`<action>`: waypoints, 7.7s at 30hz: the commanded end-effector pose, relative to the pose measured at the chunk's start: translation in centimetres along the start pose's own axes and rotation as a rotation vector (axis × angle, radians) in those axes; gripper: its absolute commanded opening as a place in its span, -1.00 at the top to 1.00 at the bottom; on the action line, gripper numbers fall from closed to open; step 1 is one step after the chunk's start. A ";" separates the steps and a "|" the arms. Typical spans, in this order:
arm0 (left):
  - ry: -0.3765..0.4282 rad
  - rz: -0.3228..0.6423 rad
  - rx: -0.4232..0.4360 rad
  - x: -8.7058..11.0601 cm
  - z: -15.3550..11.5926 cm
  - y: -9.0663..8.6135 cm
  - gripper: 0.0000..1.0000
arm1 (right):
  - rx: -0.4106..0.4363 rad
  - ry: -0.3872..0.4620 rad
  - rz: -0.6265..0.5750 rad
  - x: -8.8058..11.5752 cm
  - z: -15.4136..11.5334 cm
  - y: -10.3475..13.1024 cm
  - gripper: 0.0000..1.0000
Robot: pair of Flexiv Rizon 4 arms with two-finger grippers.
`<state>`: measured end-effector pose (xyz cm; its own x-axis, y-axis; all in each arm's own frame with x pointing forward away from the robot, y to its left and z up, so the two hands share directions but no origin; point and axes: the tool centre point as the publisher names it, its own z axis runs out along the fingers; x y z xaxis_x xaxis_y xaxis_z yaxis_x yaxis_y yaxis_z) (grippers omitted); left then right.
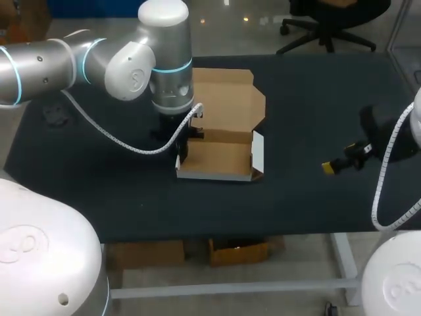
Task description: Assemble the packaging by folding the flat box into shape, placing the metal phone stand inside, and closing the box properly
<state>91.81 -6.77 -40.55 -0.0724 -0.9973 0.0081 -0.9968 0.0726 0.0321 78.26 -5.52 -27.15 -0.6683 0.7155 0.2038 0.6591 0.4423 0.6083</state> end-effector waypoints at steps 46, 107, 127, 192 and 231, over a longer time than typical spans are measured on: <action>-0.004 -0.008 0.005 0.1 -0.3 0.0 1.00 | 0.060 0.176 0.441 -5.9 9.6 4.2 -1.00; -0.004 -0.008 0.005 0.1 -0.3 0.0 1.00 | 0.200 0.382 0.926 -5.0 16.8 4.4 -0.69; -0.004 -0.008 0.005 0.1 -0.3 0.0 1.00 | 0.237 0.443 0.914 -3.8 19.8 5.8 0.02; -0.004 -0.008 0.005 0.1 -0.3 0.0 1.00 | 0.149 0.564 0.918 3.5 20.3 7.4 0.18; -0.004 -0.008 0.005 0.1 -0.3 0.0 1.00 | 0.217 0.287 1.076 2.7 21.5 8.3 0.17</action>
<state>91.85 -6.70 -40.33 -0.0652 -0.9978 0.0095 -0.9974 0.0654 0.0285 89.13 11.35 -37.95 0.2432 0.6353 0.7330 0.9665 -0.2226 -0.1277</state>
